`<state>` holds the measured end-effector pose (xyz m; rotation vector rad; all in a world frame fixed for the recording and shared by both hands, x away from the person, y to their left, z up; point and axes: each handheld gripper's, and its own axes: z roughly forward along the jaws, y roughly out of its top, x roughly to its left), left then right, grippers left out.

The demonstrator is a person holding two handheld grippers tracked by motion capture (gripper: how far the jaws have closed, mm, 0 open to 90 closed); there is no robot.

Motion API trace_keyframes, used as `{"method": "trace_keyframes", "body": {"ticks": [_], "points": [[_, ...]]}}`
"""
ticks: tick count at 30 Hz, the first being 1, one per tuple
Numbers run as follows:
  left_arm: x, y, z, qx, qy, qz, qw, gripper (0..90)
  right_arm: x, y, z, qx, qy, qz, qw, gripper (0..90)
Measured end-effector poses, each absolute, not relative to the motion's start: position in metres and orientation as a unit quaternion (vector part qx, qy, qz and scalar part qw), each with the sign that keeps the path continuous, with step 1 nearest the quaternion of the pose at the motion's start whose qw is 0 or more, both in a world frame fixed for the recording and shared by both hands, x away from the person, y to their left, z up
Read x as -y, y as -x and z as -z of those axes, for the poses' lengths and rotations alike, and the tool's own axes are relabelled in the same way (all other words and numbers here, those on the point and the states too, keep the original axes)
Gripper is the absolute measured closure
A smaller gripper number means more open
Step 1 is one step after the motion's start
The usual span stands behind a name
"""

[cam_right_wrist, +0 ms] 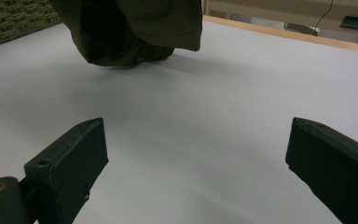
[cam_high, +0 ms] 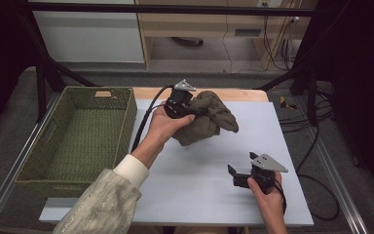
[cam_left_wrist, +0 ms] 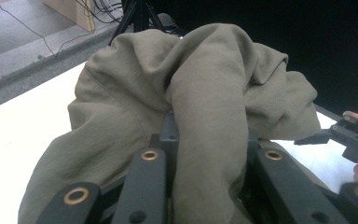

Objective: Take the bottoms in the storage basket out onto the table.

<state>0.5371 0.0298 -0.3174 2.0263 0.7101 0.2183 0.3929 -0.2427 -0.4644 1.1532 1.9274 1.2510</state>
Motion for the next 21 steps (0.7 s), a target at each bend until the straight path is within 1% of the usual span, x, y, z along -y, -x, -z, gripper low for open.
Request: {"method": "trace_keyframes", "body": {"ticks": [8,21], "points": [[-0.035,-0.537,0.323,-0.295,-0.827,-0.095,0.470,72.9,0.242,-0.392,0.465,-0.722,-0.428,-0.466,0.279,5.3],[-0.032,-0.538,0.338,-0.300,-0.824,-0.087,0.473,72.7,0.239,-0.393,0.466,-0.727,-0.425,-0.463,0.277,5.3]]}}
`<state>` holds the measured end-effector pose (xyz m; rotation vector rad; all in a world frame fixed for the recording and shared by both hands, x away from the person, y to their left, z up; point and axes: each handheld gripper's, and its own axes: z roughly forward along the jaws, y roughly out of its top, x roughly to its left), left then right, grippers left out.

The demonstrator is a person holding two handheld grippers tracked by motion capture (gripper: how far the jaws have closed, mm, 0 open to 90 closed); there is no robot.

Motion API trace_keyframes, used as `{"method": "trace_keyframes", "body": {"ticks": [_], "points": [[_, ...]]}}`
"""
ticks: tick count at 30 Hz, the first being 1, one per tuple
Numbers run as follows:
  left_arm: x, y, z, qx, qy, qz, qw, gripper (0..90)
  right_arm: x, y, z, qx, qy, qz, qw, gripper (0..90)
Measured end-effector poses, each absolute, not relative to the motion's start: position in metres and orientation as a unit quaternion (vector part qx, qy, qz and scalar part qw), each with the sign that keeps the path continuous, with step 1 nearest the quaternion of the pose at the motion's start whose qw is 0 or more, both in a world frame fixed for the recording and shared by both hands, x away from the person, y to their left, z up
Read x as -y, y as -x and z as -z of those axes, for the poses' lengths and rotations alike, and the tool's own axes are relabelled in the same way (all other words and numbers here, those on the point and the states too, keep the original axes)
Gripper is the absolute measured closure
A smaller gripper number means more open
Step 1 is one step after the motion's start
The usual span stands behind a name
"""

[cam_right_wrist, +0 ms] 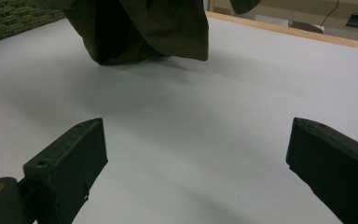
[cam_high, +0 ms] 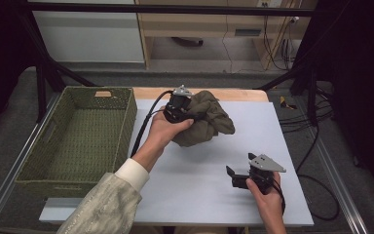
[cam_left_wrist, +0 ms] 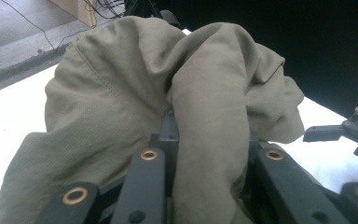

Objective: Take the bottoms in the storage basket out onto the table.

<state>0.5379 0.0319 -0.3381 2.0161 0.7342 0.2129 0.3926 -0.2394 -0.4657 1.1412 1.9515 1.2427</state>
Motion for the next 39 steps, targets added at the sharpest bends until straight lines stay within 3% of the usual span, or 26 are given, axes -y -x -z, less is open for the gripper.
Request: {"method": "trace_keyframes", "body": {"ticks": [39], "points": [[-0.037,-0.536,0.379,-0.311,-0.830,-0.083,0.456,71.4,0.237,-0.393,0.467,-0.734,-0.418,-0.460,0.274,5.1]]}}
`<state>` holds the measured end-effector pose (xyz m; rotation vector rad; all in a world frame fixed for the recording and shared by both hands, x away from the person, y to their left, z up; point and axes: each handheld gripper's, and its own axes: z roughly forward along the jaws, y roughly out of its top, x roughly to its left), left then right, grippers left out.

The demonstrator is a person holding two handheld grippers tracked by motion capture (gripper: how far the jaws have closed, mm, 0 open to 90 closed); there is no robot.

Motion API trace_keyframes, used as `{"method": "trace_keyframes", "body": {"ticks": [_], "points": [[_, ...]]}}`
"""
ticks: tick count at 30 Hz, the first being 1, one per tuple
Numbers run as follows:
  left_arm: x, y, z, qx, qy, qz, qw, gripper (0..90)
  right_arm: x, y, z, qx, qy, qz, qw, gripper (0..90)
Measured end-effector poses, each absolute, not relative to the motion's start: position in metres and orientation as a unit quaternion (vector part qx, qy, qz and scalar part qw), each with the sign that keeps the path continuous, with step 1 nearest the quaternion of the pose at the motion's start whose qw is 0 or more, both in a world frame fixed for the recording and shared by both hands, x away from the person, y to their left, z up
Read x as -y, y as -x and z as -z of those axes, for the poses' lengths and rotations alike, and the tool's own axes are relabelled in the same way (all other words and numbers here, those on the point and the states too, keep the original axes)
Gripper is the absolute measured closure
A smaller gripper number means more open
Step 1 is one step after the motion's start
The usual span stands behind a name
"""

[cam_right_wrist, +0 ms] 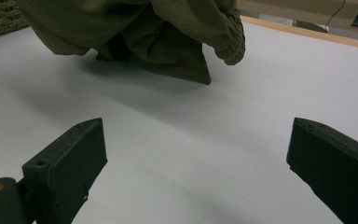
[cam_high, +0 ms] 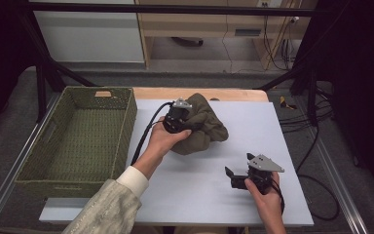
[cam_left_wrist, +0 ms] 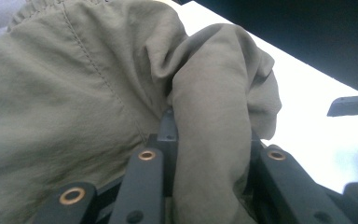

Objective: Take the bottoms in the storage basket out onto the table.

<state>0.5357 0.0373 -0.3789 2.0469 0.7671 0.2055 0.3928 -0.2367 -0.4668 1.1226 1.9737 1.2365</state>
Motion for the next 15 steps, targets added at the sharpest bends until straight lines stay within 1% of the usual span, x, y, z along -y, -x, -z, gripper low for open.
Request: {"method": "trace_keyframes", "body": {"ticks": [15], "points": [[-0.045,-0.533,0.392,-0.319,-0.830,-0.082,0.451,70.6,0.235,-0.393,0.468,-0.737,-0.415,-0.460,0.271,5.0]]}}
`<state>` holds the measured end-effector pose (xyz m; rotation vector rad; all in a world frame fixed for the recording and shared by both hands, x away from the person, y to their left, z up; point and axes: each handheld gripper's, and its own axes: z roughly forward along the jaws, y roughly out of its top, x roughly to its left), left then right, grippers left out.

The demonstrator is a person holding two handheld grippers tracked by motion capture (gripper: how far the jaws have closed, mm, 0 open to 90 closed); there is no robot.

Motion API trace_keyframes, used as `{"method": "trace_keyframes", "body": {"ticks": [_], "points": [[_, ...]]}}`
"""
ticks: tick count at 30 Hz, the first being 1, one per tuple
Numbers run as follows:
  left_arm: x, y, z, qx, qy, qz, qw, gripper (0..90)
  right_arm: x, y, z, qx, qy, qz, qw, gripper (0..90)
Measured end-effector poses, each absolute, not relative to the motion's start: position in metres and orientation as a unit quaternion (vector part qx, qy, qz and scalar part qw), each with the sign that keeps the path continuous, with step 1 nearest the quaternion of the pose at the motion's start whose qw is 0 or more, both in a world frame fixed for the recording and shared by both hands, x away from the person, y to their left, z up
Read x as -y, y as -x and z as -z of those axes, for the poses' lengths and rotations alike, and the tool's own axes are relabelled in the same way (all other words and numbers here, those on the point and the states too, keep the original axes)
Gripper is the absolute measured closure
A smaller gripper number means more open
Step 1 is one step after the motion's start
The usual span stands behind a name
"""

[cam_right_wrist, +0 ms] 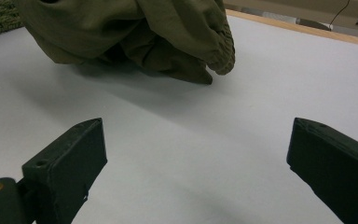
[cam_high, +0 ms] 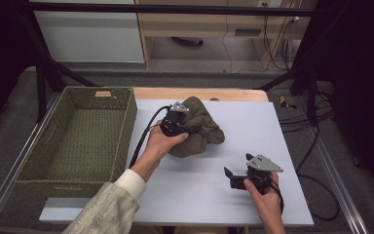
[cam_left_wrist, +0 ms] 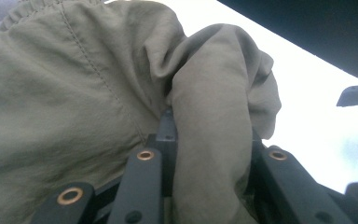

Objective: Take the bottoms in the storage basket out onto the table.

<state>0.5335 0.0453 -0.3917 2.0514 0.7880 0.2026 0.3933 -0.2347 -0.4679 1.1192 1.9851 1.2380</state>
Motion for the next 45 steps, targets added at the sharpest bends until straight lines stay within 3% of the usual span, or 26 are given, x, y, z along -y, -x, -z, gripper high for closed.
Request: {"method": "trace_keyframes", "body": {"ticks": [45], "points": [[-0.045,-0.528,0.405,-0.329,-0.828,-0.086,0.446,61.1,0.234,-0.392,0.467,-0.736,-0.414,-0.461,0.271,4.9]]}}
